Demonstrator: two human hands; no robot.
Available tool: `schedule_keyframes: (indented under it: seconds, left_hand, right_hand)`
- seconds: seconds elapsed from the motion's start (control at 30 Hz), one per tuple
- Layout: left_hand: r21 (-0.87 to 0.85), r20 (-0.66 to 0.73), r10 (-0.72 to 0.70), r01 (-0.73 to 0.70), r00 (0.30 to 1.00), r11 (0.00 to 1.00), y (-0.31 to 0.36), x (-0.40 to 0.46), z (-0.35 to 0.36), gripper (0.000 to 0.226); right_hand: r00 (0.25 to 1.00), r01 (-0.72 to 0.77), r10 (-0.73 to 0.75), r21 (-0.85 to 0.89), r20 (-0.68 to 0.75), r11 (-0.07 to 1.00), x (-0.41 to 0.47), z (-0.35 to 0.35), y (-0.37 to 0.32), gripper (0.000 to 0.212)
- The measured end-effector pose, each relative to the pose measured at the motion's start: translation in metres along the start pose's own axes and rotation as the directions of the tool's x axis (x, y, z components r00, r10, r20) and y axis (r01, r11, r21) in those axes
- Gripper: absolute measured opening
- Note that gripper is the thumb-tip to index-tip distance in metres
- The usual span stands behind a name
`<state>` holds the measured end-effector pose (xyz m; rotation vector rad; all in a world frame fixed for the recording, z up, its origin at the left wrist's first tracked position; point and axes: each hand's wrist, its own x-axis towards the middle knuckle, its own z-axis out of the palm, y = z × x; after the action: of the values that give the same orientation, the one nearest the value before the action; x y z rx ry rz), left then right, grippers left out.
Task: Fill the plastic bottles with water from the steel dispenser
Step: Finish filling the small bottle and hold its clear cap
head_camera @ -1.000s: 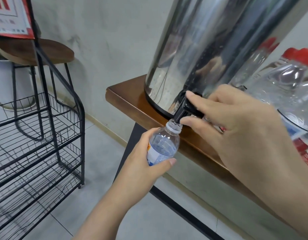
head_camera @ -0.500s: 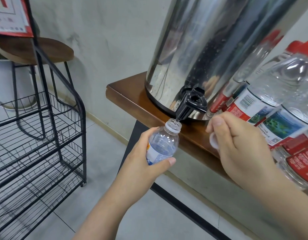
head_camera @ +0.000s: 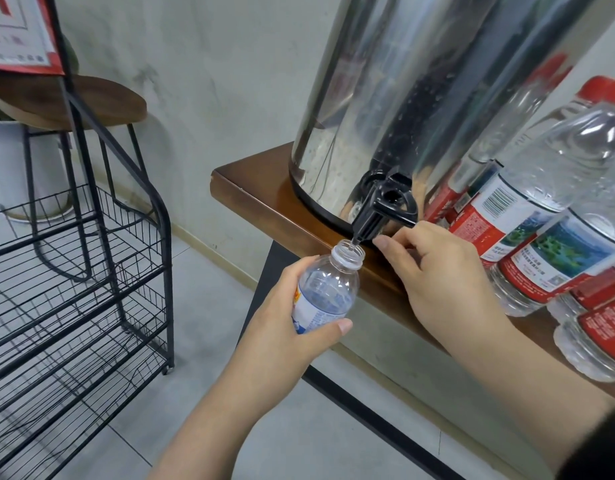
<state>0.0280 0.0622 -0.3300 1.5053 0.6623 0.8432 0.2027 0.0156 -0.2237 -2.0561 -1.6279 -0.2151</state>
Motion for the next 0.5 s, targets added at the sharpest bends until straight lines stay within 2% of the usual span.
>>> schedule_keyframes:
  seconds: [0.17, 0.37, 0.5]
  left_hand:
    - [-0.003, -0.005, -0.009, 0.009, 1.0, 1.0, 0.0014, -0.0001, 0.0005, 0.066]
    - [0.007, -0.009, -0.008, 0.008, 1.0, 1.0, 0.0025, -0.0004, 0.0006, 0.066]
    - [0.014, -0.013, -0.009, 0.009, 1.0, 1.0, 0.0019, 0.0, 0.0006, 0.066]
  right_hand:
    - [0.999, 0.034, -0.03, -0.118, 0.042, 0.992, 0.0009, 0.0005, 0.0026, 0.03]
    - [0.997, 0.06, -0.05, -0.162, 0.066, 0.985, -0.0017, -0.002, 0.0056, 0.034]
    - [0.99, 0.065, -0.04, -0.189, 0.136, 0.98, -0.0042, -0.0083, 0.0057, 0.042]
